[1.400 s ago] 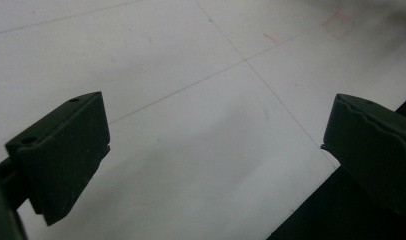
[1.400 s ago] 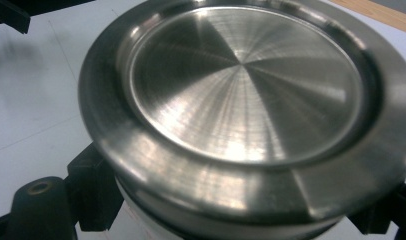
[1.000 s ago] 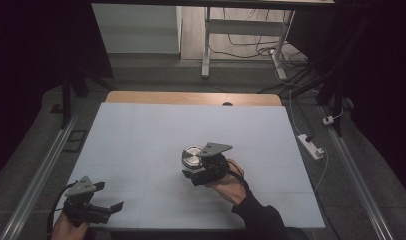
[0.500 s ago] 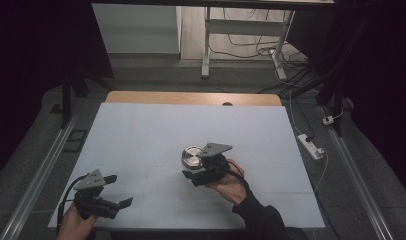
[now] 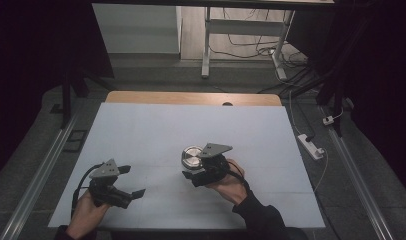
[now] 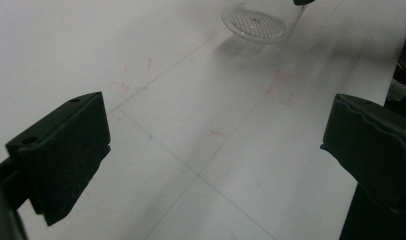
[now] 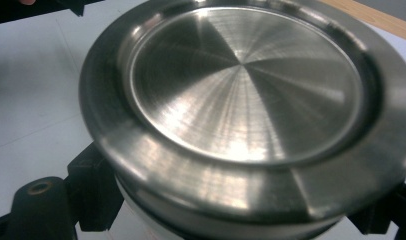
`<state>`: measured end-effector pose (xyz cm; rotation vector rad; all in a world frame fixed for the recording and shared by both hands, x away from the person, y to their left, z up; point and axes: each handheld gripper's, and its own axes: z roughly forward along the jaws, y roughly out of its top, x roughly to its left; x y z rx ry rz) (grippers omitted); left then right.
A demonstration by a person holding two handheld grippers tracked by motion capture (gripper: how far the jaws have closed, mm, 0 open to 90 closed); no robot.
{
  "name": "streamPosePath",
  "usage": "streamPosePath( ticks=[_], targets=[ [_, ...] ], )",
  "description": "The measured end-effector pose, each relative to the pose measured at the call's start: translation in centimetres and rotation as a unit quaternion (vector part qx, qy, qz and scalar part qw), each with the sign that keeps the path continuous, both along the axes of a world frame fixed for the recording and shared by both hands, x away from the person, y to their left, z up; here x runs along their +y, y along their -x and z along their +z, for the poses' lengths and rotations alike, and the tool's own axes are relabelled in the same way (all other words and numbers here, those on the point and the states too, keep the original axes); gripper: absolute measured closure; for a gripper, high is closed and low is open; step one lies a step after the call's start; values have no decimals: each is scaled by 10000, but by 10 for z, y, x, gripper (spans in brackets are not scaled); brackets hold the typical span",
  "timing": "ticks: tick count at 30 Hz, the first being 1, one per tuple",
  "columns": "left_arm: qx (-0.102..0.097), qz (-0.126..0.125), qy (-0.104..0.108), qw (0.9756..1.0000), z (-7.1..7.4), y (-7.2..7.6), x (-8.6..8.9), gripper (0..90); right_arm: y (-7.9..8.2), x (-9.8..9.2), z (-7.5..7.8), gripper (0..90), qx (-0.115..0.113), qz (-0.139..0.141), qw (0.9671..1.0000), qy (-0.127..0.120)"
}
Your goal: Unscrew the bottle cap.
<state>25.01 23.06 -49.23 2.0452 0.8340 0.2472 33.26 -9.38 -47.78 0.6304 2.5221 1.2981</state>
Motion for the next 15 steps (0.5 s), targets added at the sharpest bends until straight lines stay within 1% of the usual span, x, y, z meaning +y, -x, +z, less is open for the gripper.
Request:
streamPosePath(
  ticks=[2, 3, 6, 8, 9, 11, 12, 13, 14, 15],
  targets=[
    [-15, -26, -9, 10000, 1, -2, -2, 0, 0, 0, 0, 148, 3, 4, 10000, -5],
    [-56, -53, -22, 10000, 4, -6, -6, 0, 0, 0, 0, 148, 0, 4, 10000, -6],
    [-72, -102, -20, 9999, 6, -10, -9, 0, 0, 0, 0, 148, -2, 3, 10000, -2],
    [-11, -157, 20, 9999, 10, -16, -13, 0, -1, -1, 0, 148, -7, -2, 10000, 8],
    [66, -222, 35, 9997, 14, -23, -18, 0, -1, -1, 0, 148, -11, 1, 10000, 7],
    [113, -271, -37, 9996, 18, -29, -23, 0, -1, -1, 1, 148, -13, 10, 10000, 4],
    [113, -271, -37, 9996, 18, -29, -23, 0, -1, -1, 1, 148, -18, 6, 10000, 7],
    [23, -304, -115, 9995, 23, -35, -29, 1, -1, -1, 1, 148, -16, 2, 10000, 4],
    [23, -304, -115, 9995, 23, -35, -29, 4, -1, -1, 1, 148, -19, 2, 10000, -7],
    [-107, -392, -122, 9991, 27, -39, -34, 3, -1, -2, 1, 148, -39, 4, 10000, 9]
  ],
)
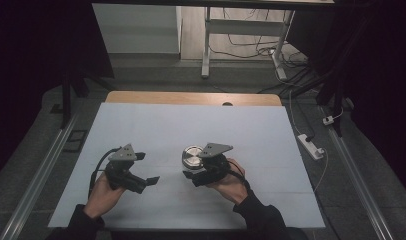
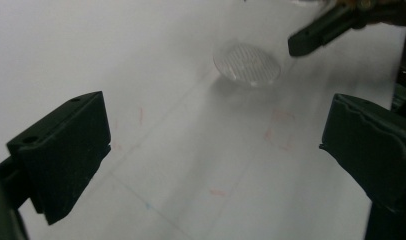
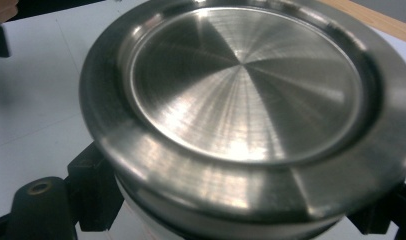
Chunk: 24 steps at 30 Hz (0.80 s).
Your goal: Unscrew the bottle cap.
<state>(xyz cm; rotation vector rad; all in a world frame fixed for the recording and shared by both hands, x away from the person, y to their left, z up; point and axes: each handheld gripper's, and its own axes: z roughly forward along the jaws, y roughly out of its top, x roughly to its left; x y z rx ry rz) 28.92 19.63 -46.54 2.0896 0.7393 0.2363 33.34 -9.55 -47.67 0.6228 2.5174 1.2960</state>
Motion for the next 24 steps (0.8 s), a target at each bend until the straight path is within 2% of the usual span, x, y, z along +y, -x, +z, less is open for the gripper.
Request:
streamPosePath(
  ticks=[3, 7, 8, 9, 11, 12, 14, 15, 18, 19, 20, 22, 23, 24],
  targets=[
    [-49, -132, 57, 9999, 4, -5, -6, 0, 0, -1, 1, 148, -6, 10, 10000, -24],
    [-192, -288, -13, 9994, 10, -15, -19, 0, -1, -1, 0, 148, 6, 17, 10000, -21],
    [-198, -446, 28, 9988, 13, -20, -25, 0, -1, -2, 0, 148, -12, 41, 10000, -8],
    [-198, -446, 28, 9988, 13, -20, -25, 0, -1, -2, -1, 148, -17, 48, 10000, -7],
    [-184, -748, 24, 9970, 16, -29, -34, 0, -1, -3, 0, 148, -11, 53, 10000, -2],
    [-184, -748, 24, 9970, 16, -29, -34, 0, -1, -3, 0, 148, -11, 53, 10000, -2],
    [-166, -988, 13, 9950, 19, -37, -43, 0, 0, -3, 0, 148, 7, 101, 9999, -20],
    [-166, -988, 13, 9950, 19, -37, -43, 0, 0, -3, 0, 148, 7, 101, 9999, -20],
    [-126, -1343, 114, 9908, 26, -47, -51, 0, 0, -2, 0, 148, 40, 162, 9998, -48],
    [-126, -1343, 114, 9908, 26, -47, -51, 0, 0, -2, 0, 148, 40, 178, 9998, -41],
    [-136, -1449, 111, 9893, 27, -48, -53, 0, 0, -2, 0, 148, 30, 204, 9998, -41],
    [-152, -1660, 111, 9859, 29, -51, -59, 0, 0, -1, -1, 148, 52, 225, 9997, -24],
    [-171, -1849, 70, 9826, 30, -54, -66, 0, 0, 0, -2, 148, 55, 241, 9997, -10],
    [-142, -1929, 76, 9811, 30, -54, -70, 0, 1, 0, -2, 148, 66, 269, 9996, -4]
  ],
)
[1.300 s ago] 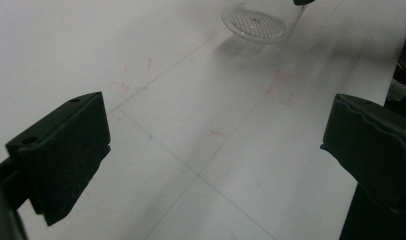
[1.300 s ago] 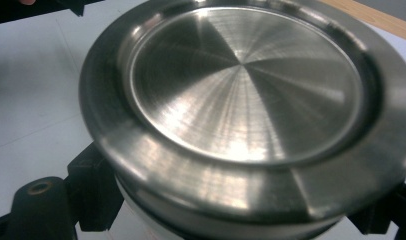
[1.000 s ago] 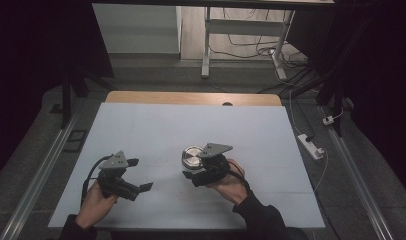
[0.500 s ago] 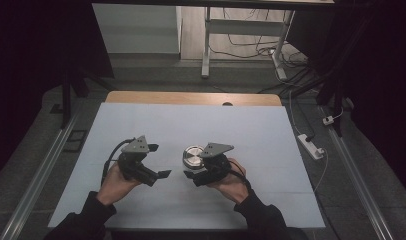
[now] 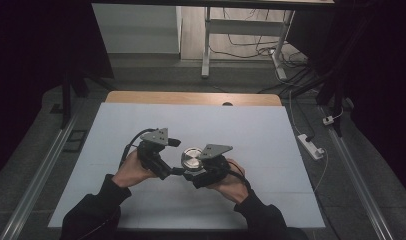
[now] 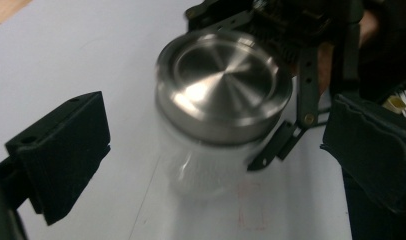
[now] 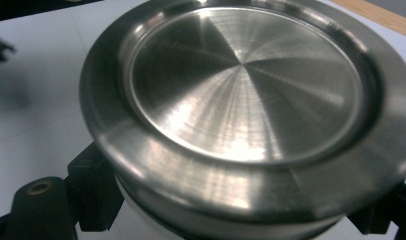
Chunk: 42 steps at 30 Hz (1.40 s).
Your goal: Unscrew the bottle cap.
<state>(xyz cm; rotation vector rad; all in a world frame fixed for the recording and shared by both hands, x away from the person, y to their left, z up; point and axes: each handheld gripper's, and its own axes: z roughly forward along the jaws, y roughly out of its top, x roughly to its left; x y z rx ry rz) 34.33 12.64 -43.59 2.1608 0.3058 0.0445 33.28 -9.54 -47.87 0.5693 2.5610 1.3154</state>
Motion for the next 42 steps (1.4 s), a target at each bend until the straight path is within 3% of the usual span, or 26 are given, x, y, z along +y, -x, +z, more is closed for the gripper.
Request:
streamPosePath(
  ticks=[1, 4, 6, 8, 11, 16, 19, 22, 23, 24, 26, 29, 30, 32, 35, 36, 37, 38, 39, 40, 42],
  targets=[
    [0, 0, 0, 10000, 0, 0, 0, 0, 0, 0, 0, 148, 0, 0, 10000, 0],
    [-23, -352, -213, 9992, -3, -3, -15, 13, 2, 3, 0, 148, 42, 110, 9999, 14],
    [-38, -404, -227, 9989, -4, -4, -16, 24, 3, 4, 1, 148, 37, 178, 9998, 7],
    [-30, -620, -69, 9980, -6, -7, -16, 58, 5, 4, 1, 148, 50, 240, 9997, 4],
    [-20, -705, 37, 9975, -7, -8, -13, 102, 6, 5, 1, 148, 22, 330, 9994, 44],
    [-113, -686, 81, 9975, -8, -5, -13, 187, 8, 7, 1, 148, -1, 462, 9989, 53],
    [-140, -442, 31, 9989, -8, 0, -14, 190, 9, 7, 1, 148, 13, 441, 9990, 35],
    [-150, -6, -69, 9999, -6, 5, -18, 192, 8, 8, 1, 148, 1, 279, 9996, 50],
    [-150, -6, -69, 9999, -6, 5, -18, 192, 7, 8, 1, 148, 3, 211, 9998, 47],
    [-149, 376, -86, 9991, -5, 9, -22, 192, 6, 8, 1, 148, 1, 156, 9999, 43],
    [-195, 728, -116, 9971, -4, 14, -27, 191, 5, 7, 1, 148, -27, 22, 10000, 42],
    [-184, 805, -124, 9965, -4, 15, -30, 190, 4, 6, 1, 148, -50, -92, 9999, 60],
    [-8, 621, 114, 9980, -4, 10, -25, 172, 4, 5, 1, 148, -56, -80, 9999, 59],
    [189, 391, 348, 9985, -3, 5, -17, 131, 4, 4, 1, 148, -74, -70, 9999, 51],
    [116, 337, 279, 9990, -1, 2, -8, 46, 4, 4, 1, 148, -29, -2, 10000, 13],
    [69, 140, 206, 9997, 0, -2, 0, 24, 4, 4, 1, 148, -22, 34, 10000, 18],
    [69, 140, 206, 9997, 0, -2, 0, 21, 4, 4, 1, 148, -22, 34, 10000, 18],
    [93, -212, 217, 9995, 0, -4, 7, 29, 5, 6, 0, 148, 25, 177, 9998, 27],
    [93, -212, 217, 9995, 0, -4, 7, 35, 5, 6, 0, 148, 25, 177, 9998, 27],
    [91, -555, 229, 9982, -1, -5, 9, 46, 7, 8, -1, 148, 51, 394, 9992, 72],
    [30, -875, 199, 9960, -1, -2, 8, 69, 10, 11, -2, 148, 58, 572, 9983, 94]
  ],
)
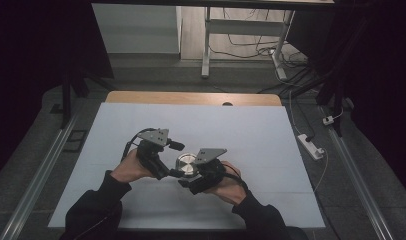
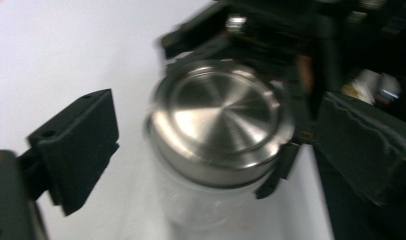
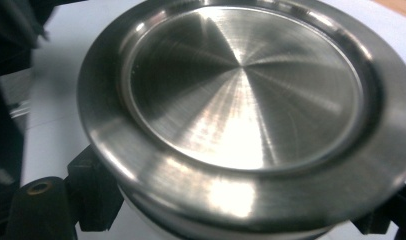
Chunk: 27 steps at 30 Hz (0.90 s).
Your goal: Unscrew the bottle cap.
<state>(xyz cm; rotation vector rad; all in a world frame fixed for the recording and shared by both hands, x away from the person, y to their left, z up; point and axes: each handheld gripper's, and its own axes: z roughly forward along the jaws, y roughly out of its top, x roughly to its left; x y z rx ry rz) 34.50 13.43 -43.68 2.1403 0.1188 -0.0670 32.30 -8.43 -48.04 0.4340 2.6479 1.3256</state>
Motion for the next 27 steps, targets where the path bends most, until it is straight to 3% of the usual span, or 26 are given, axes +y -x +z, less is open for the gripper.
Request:
streamPosePath(
  ticks=[1, 3, 5, 7, 13, 15, 16, 19, 22, 23, 24, 25, 27],
  targets=[
    [0, 0, 0, 10000, 0, 0, 0, 78, 2, 2, 0, 148, 16, 49, 10000, 6],
    [-100, -262, -123, 9995, 0, 3, -5, 101, 5, 4, 0, 148, -6, 165, 9999, 8],
    [-118, -289, -118, 9994, 1, 4, -6, 146, 7, 6, 1, 148, 1, 219, 9998, -5],
    [-212, -287, -140, 9993, 2, 6, -7, 176, 8, 6, 2, 148, -16, 263, 9997, -16],
    [-212, -117, -126, 9996, 2, 6, -7, 205, 7, 6, 2, 148, 9, 198, 9998, -36],
    [-194, 148, -152, 9996, 2, 6, -11, 206, 5, 4, 2, 148, -2, 132, 9999, -12],
    [-194, 148, -152, 9996, 2, 6, -11, 206, 4, 3, 2, 148, 23, 51, 10000, -14],
    [-177, 744, -156, 9969, 1, 8, -20, 206, 1, 1, 1, 148, 70, -192, 9998, -16],
    [-219, 1328, -127, 9908, 0, 13, -30, 206, -4, -3, 1, 148, 48, -443, 9990, -25],
    [-219, 1328, -127, 9908, 0, 13, -30, 206, -4, -3, 1, 148, 48, -443, 9990, -25],
    [-314, 1668, -125, 9854, 0, 17, -37, 206, -7, -6, 1, 148, 47, -641, 9979, -44],
    [-309, 1743, -104, 9842, 0, 17, -39, 205, -8, -8, 1, 148, 42, -707, 9975, -58],
    [-260, 1684, -17, 9854, 1, 15, -39, 161, -9, -10, 2, 148, 37, -755, 9971, -106]
  ],
)
